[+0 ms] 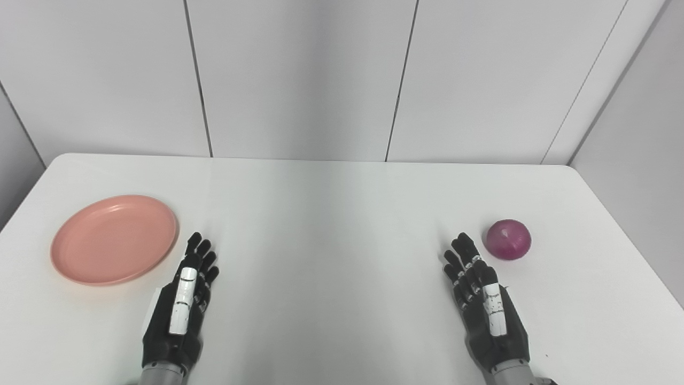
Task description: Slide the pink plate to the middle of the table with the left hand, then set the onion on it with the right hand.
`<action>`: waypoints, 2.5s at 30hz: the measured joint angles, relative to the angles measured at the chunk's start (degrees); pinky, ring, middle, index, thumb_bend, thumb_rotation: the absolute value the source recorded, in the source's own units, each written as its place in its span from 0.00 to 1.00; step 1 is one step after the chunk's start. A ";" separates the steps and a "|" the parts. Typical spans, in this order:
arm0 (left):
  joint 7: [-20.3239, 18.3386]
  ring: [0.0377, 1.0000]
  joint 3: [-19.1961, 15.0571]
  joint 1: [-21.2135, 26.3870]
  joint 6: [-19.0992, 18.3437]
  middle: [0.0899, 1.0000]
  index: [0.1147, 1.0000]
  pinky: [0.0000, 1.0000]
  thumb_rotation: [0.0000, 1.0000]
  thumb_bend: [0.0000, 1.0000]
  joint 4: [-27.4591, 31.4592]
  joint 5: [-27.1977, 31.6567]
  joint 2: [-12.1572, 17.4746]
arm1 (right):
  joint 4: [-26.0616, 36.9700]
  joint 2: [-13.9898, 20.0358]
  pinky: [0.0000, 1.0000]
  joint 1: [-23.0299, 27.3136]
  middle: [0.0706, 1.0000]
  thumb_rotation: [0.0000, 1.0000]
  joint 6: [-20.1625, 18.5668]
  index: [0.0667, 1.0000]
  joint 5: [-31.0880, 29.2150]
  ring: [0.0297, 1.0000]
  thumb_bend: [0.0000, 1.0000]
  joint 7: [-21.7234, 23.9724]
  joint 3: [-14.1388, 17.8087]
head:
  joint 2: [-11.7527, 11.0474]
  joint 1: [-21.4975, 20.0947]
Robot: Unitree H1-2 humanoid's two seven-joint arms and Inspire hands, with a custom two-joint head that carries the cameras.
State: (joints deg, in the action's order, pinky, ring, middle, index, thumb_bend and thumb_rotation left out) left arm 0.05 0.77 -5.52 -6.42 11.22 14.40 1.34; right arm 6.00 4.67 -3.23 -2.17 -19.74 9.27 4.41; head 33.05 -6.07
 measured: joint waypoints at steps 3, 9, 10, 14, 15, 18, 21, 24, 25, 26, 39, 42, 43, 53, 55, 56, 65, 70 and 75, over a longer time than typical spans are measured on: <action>0.00 1.00 0.05 0.00 0.00 1.00 1.00 1.00 0.87 0.69 -0.01 -0.18 -0.01 | -0.04 0.05 1.00 0.01 0.98 0.79 0.00 0.97 -0.01 0.98 0.88 0.08 0.01 | -0.18 1.15; 0.35 1.00 0.92 0.03 1.38 0.97 1.00 1.00 0.83 0.69 -1.15 -2.37 -0.21 | -0.90 0.41 1.00 0.51 0.97 0.78 0.06 0.96 -1.49 0.98 0.91 1.26 0.40 | -3.68 8.68; 0.42 1.00 1.09 0.07 1.89 0.97 1.00 1.00 0.82 0.71 -1.61 -2.68 -0.28 | -1.23 0.57 1.00 0.74 0.97 0.78 0.06 0.97 -1.73 0.98 0.92 1.40 0.54 | -4.13 9.66; 1.63 1.00 2.26 0.49 4.29 0.96 1.00 1.00 0.84 0.70 -3.40 -4.84 -0.95 | -3.01 2.00 1.00 1.80 0.99 0.79 0.08 0.99 -3.23 1.00 0.92 2.73 1.86 | -5.71 12.91; 1.93 1.00 2.61 0.65 5.00 0.96 1.00 1.00 0.84 0.69 -3.97 -5.30 -1.30 | -3.40 2.50 1.00 2.02 1.00 0.79 0.08 0.99 -3.66 1.00 0.91 3.20 2.33 | -6.15 14.14; 2.89 1.00 3.10 0.71 5.79 0.95 1.00 1.00 0.84 0.69 -4.53 -6.43 -2.81 | -4.26 3.57 1.00 2.45 1.00 0.83 0.09 1.00 -4.57 1.00 0.86 4.10 3.03 | -6.50 15.29; 3.60 0.99 3.84 0.71 6.38 0.95 1.00 1.00 0.84 0.67 -4.97 -7.25 -4.70 | -5.12 4.55 1.00 2.80 1.00 0.88 0.10 1.00 -5.08 1.00 0.80 5.02 3.71 | -6.86 17.49; 3.92 0.99 4.10 0.61 6.74 0.95 1.00 1.00 0.85 0.65 -5.25 -7.50 -6.60 | -5.61 5.34 1.00 2.80 1.00 0.89 0.13 1.00 -5.55 1.00 0.77 6.06 4.06 | -7.38 19.68; 3.95 0.99 4.16 0.46 7.05 0.95 1.00 1.00 0.85 0.64 -5.40 -7.96 -7.12 | -5.79 5.59 1.00 2.84 1.00 0.90 0.15 1.00 -5.60 1.00 0.76 6.44 4.11 | -7.38 19.69; 3.96 0.98 4.17 0.36 7.41 0.95 1.00 1.00 0.86 0.64 -5.59 -8.35 -7.42 | -6.00 5.77 1.00 2.92 1.00 0.90 0.16 1.00 -5.65 1.00 0.76 6.59 4.18 | -7.38 19.69; 3.69 1.00 2.55 -0.12 6.64 0.96 1.00 1.00 0.85 0.73 -4.26 -8.21 -8.14 | -6.93 5.93 1.00 3.56 1.00 0.89 0.20 1.00 -5.58 1.00 0.81 6.97 4.79 | -8.26 19.96; 3.50 1.00 1.79 -0.17 4.77 0.96 1.00 1.00 0.84 0.74 -2.75 -7.59 -8.01 | -6.93 5.89 1.00 3.58 1.00 0.89 0.21 1.00 -5.37 1.00 0.81 6.97 4.79 | -8.44 19.87; 3.48 1.00 1.56 -0.07 4.22 0.96 1.00 1.00 0.84 0.74 -2.29 -7.19 -7.95 | -6.93 5.85 1.00 3.59 0.99 0.89 0.21 0.99 -5.29 1.00 0.82 6.97 4.79 | -8.53 19.87; 3.29 0.98 -3.79 8.40 -6.52 0.95 0.99 1.00 0.78 0.78 5.57 -4.92 -3.46 | -7.16 5.51 1.00 3.79 0.99 0.87 0.38 0.99 -4.43 1.00 0.83 6.97 4.92 | -7.82 20.13; 2.72 0.98 -5.67 12.16 -9.35 0.96 0.98 1.00 0.78 0.75 7.28 -2.73 -1.27 | -7.19 5.42 1.00 3.83 1.00 0.86 0.42 0.99 -4.42 1.00 0.83 6.97 5.06 | -7.91 20.04; 2.43 0.98 -6.38 14.00 -11.03 0.97 0.97 1.00 0.80 0.73 8.23 -1.64 0.07 | -7.21 5.36 1.00 3.85 1.00 0.86 0.47 0.99 -4.43 1.00 0.83 6.97 5.15 | -7.91 20.04; 1.91 0.95 -12.29 25.87 -20.30 0.95 0.87 1.00 0.79 0.76 7.96 9.15 6.78 | -7.28 5.12 1.00 3.98 0.99 0.85 0.52 0.99 -4.46 1.00 0.84 6.99 5.39 | -8.09 19.95; 0.03 0.95 -15.40 31.65 -20.25 0.94 0.87 0.96 0.79 0.84 1.11 10.70 13.10 | -7.27 5.06 1.00 3.99 0.99 0.84 0.54 0.99 -4.47 0.99 0.85 6.99 5.56 | -8.09 20.13; -3.57 0.97 -18.39 36.43 -17.30 0.94 0.86 0.99 0.76 0.91 -11.08 11.33 18.47 | -7.28 5.02 1.00 4.00 0.99 0.83 0.59 0.99 -4.47 0.99 0.85 6.99 5.60 | -8.35 19.96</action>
State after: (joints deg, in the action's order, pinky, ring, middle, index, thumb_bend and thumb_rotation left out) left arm -3.52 -17.63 30.90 -23.72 0.14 25.73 19.81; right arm -1.28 9.69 0.77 -1.58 -24.20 16.26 10.01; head 24.70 13.89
